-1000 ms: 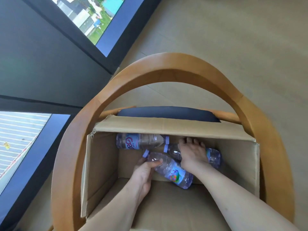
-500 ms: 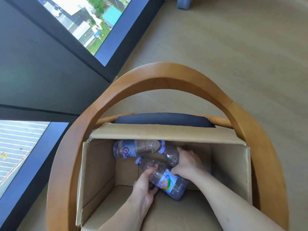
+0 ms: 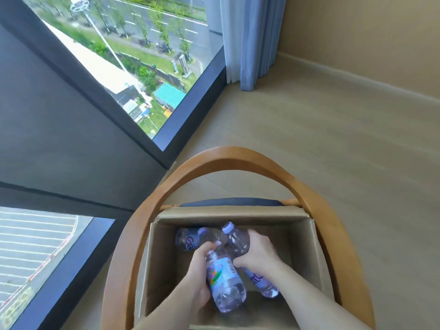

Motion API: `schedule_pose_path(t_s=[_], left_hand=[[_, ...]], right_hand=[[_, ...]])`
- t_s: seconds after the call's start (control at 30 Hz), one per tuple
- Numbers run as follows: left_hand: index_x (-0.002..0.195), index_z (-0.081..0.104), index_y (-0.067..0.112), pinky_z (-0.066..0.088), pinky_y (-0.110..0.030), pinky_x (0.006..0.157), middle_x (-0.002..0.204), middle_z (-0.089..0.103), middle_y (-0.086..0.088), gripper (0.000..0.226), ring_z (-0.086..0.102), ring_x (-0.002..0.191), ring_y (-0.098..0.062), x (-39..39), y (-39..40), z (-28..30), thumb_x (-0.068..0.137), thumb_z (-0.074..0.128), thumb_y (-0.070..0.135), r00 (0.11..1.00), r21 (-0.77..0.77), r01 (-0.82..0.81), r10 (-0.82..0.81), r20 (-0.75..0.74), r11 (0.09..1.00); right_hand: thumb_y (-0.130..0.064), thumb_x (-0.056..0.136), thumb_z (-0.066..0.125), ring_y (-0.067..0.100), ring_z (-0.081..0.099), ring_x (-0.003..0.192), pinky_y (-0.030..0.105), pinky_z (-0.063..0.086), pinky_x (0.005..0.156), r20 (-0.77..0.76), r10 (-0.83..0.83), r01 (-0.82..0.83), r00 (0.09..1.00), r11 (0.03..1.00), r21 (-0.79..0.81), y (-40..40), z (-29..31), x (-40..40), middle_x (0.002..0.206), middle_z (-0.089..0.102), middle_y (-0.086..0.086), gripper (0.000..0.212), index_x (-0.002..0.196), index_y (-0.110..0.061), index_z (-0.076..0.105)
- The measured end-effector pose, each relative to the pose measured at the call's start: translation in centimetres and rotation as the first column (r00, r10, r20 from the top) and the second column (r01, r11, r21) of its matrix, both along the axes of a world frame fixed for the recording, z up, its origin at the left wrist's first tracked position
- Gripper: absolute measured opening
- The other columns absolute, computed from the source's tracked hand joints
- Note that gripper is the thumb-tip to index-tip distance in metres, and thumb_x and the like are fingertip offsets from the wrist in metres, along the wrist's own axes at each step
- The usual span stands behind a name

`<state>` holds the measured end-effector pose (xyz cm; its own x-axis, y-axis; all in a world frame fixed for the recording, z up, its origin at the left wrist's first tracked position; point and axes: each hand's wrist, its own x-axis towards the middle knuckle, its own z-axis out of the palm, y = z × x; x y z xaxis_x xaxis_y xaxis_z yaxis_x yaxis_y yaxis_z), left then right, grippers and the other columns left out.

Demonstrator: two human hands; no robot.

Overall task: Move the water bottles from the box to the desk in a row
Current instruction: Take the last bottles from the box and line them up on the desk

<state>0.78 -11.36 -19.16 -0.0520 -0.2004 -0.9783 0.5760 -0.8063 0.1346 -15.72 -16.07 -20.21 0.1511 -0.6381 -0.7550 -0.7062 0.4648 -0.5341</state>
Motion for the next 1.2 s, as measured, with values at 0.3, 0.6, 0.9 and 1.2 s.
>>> schedule_pose_path(t_s=[0.3,0.6,0.9,1.2], left_hand=[[0.129,0.062,0.002,0.053,-0.058,0.099,0.119,0.070,-0.027,0.080,0.068,0.108,-0.046,2.2,-4.0,12.5,0.067,0.092,0.044,0.976,-0.362,0.206,-0.219,0.006,0.909],[0.127,0.059,0.006,0.061,-0.049,0.066,0.094,0.073,-0.024,0.082,0.075,0.075,-0.040,3.9,-7.4,29.2,0.061,0.097,0.035,0.926,-0.696,0.358,-0.335,0.177,0.622],[0.110,0.065,0.007,0.061,-0.043,0.064,0.081,0.074,-0.015,0.068,0.074,0.069,-0.034,1.3,-5.7,44.4,0.059,0.096,0.040,0.856,-0.884,0.423,-0.410,0.316,0.201],[0.109,0.064,0.009,0.062,-0.045,0.060,0.088,0.077,-0.019,0.064,0.076,0.072,-0.037,-9.4,3.3,53.0,0.060,0.094,0.037,0.754,-0.931,0.356,-0.564,0.337,-0.081]], right_hand=[[-0.038,0.047,0.079,0.011,0.066,0.088,0.034,0.057,0.081,0.011,-0.170,0.168,0.985,0.954,-0.248,-1.7,13.3,1.5,0.094,0.070,-0.010,0.054,0.096,-0.029,0.059],[-0.037,0.050,0.090,0.006,0.060,0.064,0.021,0.043,0.053,0.096,-0.457,0.426,0.884,0.703,-0.569,0.6,29.5,3.4,0.076,0.066,-0.011,0.045,0.079,-0.023,0.058],[-0.045,0.035,0.089,0.012,0.074,0.070,0.029,0.057,0.064,0.456,-0.617,0.714,0.642,0.263,-0.649,7.0,45.2,2.7,0.085,0.073,-0.006,0.064,0.089,-0.026,0.062],[-0.049,0.038,0.088,0.011,0.074,0.070,0.031,0.062,0.066,0.585,-0.696,0.688,0.417,-0.179,-0.703,20.5,56.1,-4.1,0.090,0.074,-0.006,0.066,0.095,-0.025,0.065]])
